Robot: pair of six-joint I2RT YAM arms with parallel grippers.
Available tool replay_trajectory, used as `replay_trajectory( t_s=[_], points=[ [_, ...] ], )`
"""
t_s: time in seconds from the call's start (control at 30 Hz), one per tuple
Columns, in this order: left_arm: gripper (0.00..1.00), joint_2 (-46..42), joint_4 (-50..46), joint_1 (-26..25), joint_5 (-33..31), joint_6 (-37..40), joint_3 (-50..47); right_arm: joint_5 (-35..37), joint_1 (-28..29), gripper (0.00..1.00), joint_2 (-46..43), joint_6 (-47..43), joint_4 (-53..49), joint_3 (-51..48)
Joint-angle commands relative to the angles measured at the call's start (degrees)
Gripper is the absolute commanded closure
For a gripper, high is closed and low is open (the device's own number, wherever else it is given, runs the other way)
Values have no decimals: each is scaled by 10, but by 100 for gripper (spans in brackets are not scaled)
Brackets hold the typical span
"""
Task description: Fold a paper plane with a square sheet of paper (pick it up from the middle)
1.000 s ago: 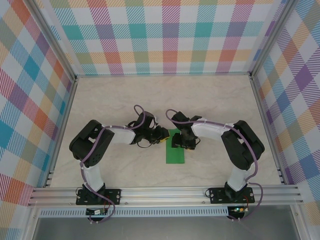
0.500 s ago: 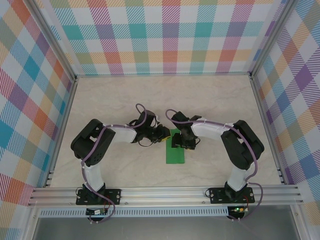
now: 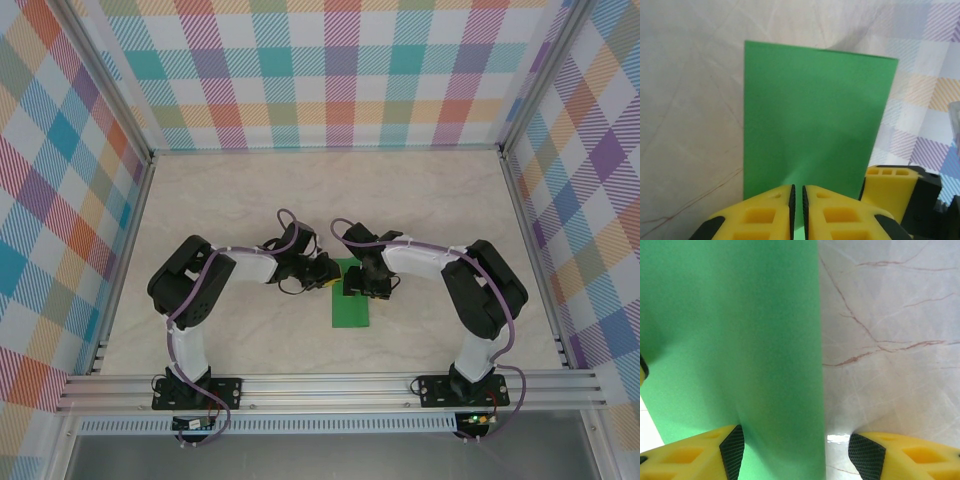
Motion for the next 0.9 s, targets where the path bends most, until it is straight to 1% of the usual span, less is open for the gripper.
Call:
replay_trajectory(
  t_s=[0.0,0.17,0.3,0.4,0.5,0.57,0.67,0.73,0.77,0.83,0.87],
  points=[
    [87,10,-71,-10,-13,27,17,-54,13,36,117,-17,115,-57],
    [89,26,-134,-10,-35,52,17,-59,13,36,68,-18,94,-46],
    [91,40,-161,-10,-53,63,14,-55,12,35,-26,-15,59,-27],
    [92,46,-177,-10,-67,65,13,-28,10,34,-103,-5,25,-12],
    [93,49,-191,-11,-78,67,16,-10,4,33,-162,-2,10,-9],
    [93,48,-196,-10,-82,67,17,-11,4,33,-182,-5,7,-6],
    [94,48,-204,-10,-88,68,17,-43,3,34,-180,-15,31,-1],
    [95,49,-210,-11,-92,68,20,-74,3,41,-165,-16,61,2],
    [95,50,-213,-11,-94,68,21,-85,3,47,-155,-16,76,4],
    [96,50,-217,-11,-97,69,23,-76,-1,68,-137,-1,92,6],
    [96,50,-218,-11,-98,69,25,-76,-6,76,-128,5,105,5]
  ],
)
